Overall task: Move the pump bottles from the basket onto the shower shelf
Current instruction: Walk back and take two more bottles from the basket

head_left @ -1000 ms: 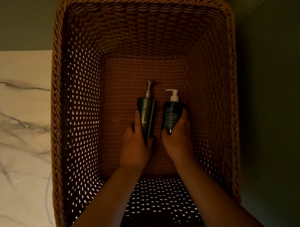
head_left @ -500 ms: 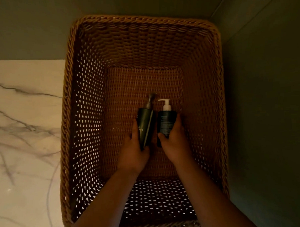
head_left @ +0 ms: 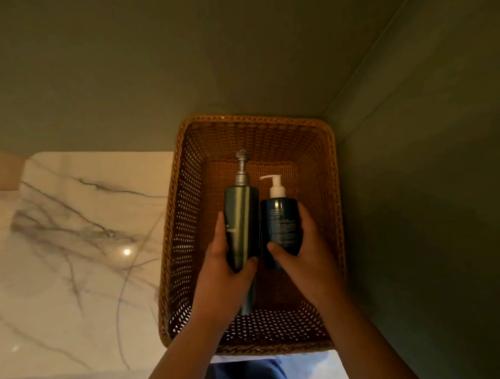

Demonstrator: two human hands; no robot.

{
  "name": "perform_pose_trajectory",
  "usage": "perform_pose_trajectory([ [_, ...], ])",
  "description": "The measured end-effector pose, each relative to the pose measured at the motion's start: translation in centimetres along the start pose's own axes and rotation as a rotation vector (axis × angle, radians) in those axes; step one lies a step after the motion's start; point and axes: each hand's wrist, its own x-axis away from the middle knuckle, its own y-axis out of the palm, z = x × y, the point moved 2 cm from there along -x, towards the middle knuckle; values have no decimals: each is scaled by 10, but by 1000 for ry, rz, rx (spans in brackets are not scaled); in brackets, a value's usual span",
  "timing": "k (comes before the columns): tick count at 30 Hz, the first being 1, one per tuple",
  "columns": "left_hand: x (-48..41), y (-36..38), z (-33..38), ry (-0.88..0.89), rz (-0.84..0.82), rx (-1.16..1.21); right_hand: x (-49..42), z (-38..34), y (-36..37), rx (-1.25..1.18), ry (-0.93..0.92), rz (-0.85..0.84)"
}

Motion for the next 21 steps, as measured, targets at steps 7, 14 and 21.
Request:
perform_pose_trajectory([
  [7,53,-45,66,124,61,111,49,-67,-17,-140,-127,-46],
  [14,114,-67,109,172,135,232,108,-118,-34,-199,-263,-65],
  [21,169,-91,140,262,146,275,160,-150,-40,-237,-298,-114],
])
